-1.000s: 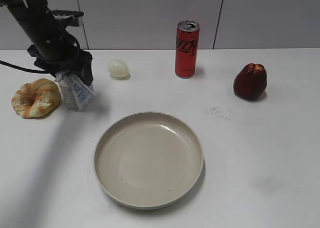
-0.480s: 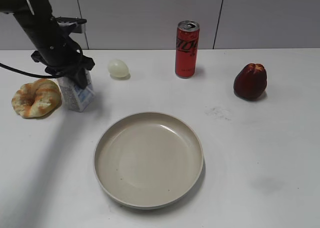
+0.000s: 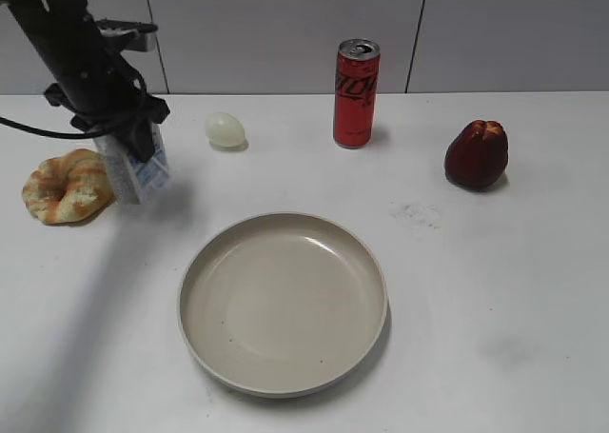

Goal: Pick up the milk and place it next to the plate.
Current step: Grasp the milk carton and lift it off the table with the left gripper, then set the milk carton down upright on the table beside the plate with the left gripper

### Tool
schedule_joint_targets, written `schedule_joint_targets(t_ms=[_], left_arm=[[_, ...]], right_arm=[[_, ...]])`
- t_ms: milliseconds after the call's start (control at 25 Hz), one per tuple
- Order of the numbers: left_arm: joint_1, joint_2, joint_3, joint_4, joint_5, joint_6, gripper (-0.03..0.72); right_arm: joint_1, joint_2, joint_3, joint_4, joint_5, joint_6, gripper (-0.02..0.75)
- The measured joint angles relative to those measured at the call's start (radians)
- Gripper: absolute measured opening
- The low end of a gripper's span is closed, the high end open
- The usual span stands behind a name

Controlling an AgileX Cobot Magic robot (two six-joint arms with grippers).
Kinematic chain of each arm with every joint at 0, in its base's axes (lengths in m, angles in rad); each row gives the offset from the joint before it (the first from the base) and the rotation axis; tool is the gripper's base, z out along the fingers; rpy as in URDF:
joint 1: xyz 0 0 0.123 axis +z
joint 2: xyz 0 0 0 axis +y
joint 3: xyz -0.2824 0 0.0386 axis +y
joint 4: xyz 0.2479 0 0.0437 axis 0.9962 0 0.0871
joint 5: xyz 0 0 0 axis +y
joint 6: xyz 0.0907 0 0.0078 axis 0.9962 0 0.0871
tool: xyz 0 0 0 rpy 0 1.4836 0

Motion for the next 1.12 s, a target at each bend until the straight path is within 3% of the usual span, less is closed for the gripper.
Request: schedule_joint_targets(t_ms=[480,640,800,920,1120], left_arm=[[0.000,-0.267,0.022,0.001,0.159,-0.142,0.277],[-0.014,-0.324,0.153,0.002,0.157,-0.197,0.277],[-0.083,-0.406,0.352,0.004,0.144,-0.235,0.276],[-0.157,-0.495,0.529,-0.003,0.042,-0.292,0.276],[-0.174,-0.532,0.655,-0.003,-0.089,-0.344,0.276]], right_arm=[[0.000,0.000,0.000,0.000,0.000,0.000,0.467],[0.000,0.000,0.000,0.000,0.000,0.000,0.467],[0.000,0.000,0.000,0.000,0.000,0.000,0.467],[0.000,0.000,0.000,0.000,0.000,0.000,0.467],[0.000,0.000,0.000,0.000,0.000,0.000,0.467]])
